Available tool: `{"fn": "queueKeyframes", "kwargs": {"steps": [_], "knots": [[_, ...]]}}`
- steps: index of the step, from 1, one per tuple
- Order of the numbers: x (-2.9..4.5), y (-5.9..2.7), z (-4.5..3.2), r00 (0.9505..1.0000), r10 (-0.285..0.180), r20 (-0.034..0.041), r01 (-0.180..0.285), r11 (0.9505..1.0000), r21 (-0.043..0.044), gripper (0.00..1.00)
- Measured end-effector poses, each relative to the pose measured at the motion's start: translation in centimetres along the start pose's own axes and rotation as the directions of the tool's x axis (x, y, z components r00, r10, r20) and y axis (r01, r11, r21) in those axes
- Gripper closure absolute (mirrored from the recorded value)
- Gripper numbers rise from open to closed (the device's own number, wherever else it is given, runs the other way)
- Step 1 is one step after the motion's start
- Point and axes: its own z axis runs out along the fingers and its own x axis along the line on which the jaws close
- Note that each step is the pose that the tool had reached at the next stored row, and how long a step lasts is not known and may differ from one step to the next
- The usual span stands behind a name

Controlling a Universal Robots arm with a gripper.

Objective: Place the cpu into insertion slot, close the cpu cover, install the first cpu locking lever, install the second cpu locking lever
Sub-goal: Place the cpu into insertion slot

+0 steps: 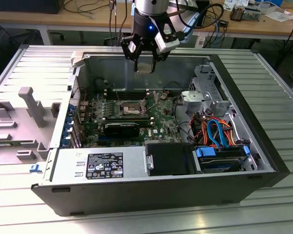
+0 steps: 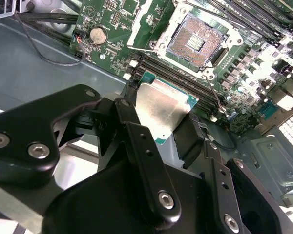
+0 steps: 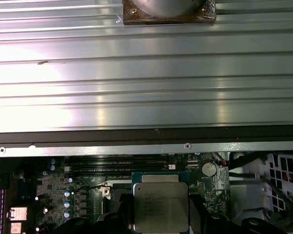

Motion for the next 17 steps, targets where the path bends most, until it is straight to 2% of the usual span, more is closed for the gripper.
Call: {"fn": "queueKeyframes", "kwargs": {"steps": [17], "knots": [[0.0, -0.02, 0.25, 1.0, 0.0, 0.0, 0.0, 1.0, 0.0, 0.46]]}}
